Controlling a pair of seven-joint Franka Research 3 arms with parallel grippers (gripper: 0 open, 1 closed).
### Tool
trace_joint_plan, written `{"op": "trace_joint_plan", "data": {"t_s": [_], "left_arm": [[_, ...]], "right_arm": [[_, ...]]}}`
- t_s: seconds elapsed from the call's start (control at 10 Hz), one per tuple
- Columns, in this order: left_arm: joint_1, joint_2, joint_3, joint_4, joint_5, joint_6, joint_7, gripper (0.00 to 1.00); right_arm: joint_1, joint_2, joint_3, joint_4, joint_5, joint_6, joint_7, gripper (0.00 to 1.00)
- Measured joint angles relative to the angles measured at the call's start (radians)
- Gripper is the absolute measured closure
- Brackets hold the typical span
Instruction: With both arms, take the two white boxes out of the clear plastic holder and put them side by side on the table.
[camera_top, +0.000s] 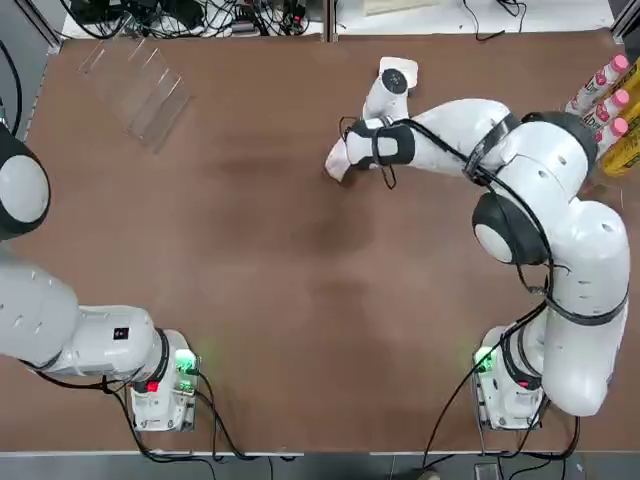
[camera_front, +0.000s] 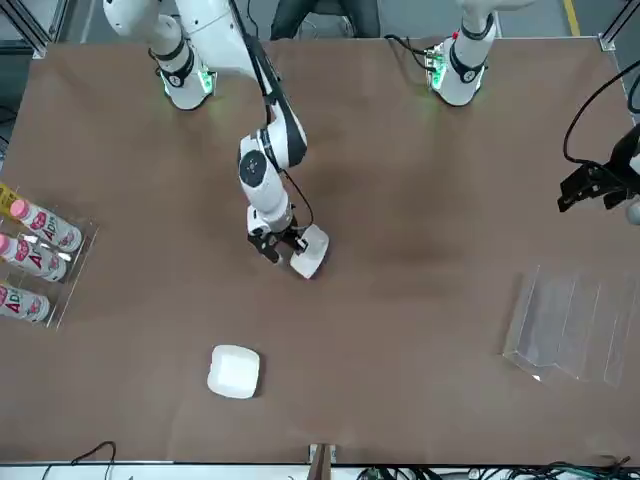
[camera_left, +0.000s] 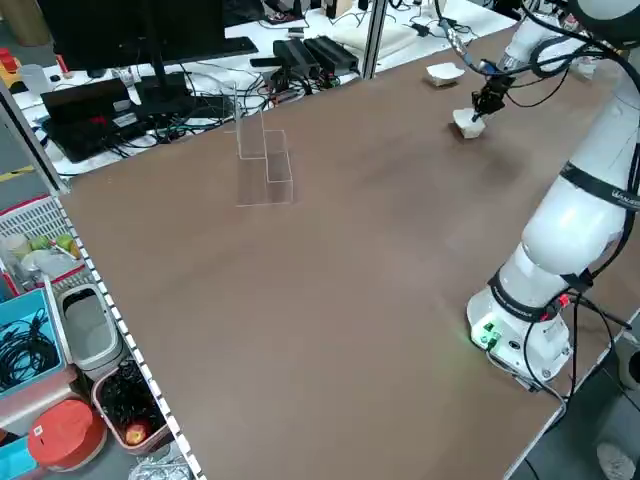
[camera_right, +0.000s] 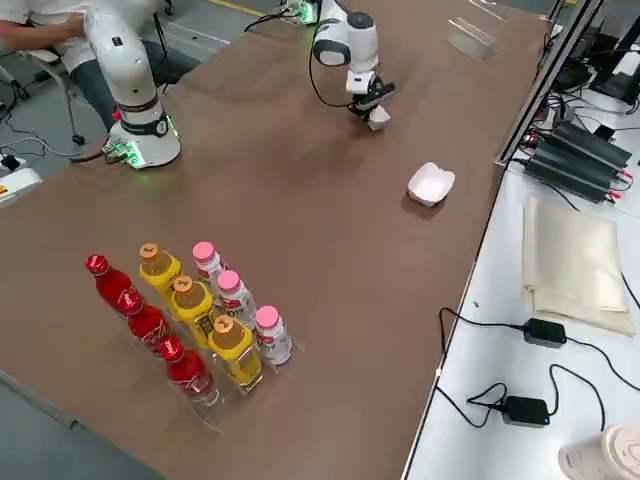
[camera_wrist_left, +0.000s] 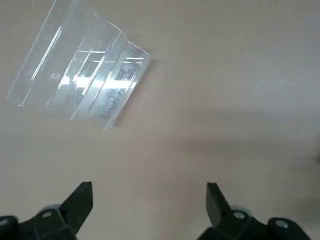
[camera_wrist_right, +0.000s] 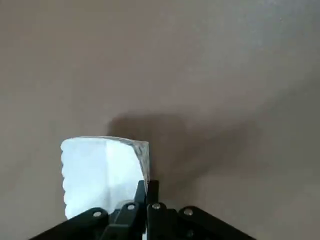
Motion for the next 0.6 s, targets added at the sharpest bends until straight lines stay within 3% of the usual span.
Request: {"op": "trace_joint_plan", "data": {"t_s": [0.3, 0.6], "left_arm": [[0.000, 0.000, 0.000, 0.000, 0.000, 0.000, 0.000, 0.00], [0.000, 0.000, 0.000, 0.000, 0.000, 0.000, 0.000, 0.00]], "right_arm": [[-0.094, -0.118, -0.047, 0.003, 0.009, -0.127, 0.053, 0.98], [-0.132, -0.235, -0.191, -0.031, 0.006, -0.188, 0.115, 0.98]]}}
